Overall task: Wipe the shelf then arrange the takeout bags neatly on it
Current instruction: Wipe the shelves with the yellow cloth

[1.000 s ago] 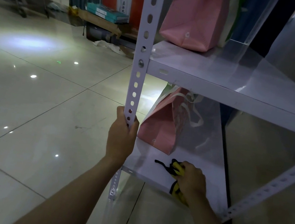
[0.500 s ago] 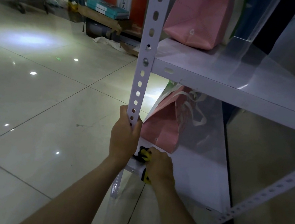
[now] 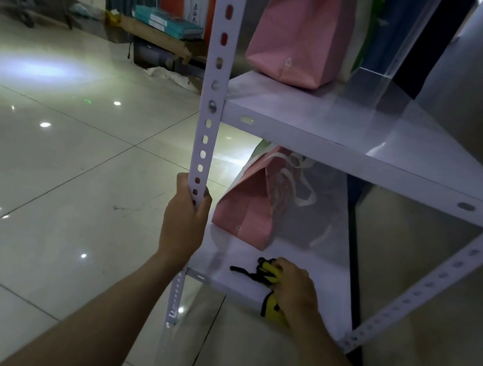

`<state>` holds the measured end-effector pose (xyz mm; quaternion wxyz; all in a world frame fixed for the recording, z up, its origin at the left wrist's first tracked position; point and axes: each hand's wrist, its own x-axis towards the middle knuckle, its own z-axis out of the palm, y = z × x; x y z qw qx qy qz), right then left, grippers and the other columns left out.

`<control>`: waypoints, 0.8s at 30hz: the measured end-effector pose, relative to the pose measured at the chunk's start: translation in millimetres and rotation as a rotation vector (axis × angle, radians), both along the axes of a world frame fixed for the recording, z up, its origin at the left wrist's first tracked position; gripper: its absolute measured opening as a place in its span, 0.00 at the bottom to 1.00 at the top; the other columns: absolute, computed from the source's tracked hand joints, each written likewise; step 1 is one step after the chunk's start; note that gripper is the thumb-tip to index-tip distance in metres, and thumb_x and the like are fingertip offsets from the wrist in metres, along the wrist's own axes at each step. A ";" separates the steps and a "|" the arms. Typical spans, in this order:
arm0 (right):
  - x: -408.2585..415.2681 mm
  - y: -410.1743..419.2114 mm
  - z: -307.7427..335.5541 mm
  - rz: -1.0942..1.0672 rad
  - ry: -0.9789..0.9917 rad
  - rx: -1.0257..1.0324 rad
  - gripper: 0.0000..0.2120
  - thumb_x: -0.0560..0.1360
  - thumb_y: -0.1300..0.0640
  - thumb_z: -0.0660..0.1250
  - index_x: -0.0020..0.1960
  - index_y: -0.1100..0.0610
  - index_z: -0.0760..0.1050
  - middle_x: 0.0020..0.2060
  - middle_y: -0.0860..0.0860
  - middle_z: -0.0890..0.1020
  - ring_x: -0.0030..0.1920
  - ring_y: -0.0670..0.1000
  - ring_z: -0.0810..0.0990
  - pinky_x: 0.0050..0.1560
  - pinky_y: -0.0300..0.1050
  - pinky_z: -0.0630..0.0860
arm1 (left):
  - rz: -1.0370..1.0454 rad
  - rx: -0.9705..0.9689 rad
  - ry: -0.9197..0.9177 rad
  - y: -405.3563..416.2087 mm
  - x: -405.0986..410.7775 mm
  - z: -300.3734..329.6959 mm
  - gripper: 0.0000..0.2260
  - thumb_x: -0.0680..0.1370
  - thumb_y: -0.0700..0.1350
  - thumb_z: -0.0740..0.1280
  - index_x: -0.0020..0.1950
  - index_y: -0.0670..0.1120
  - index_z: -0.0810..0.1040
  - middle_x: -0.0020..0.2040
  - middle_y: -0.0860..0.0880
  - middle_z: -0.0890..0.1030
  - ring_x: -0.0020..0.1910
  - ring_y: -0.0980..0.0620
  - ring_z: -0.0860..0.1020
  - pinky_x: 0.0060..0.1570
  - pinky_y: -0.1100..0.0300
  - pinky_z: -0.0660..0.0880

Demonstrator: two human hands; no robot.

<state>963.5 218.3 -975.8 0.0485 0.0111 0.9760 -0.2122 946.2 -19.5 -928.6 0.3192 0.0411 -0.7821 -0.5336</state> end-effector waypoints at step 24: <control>-5.9 -16.3 -8.2 -0.035 0.079 0.297 0.08 0.75 0.61 0.66 0.54 0.55 0.75 0.49 0.53 0.83 0.47 0.54 0.81 0.40 0.43 0.72 | 0.009 0.015 0.003 -1.2 -4.4 -5.8 0.09 0.83 0.45 0.64 0.57 0.51 0.63 0.46 0.48 0.78 0.34 0.52 0.77 0.32 0.63 0.75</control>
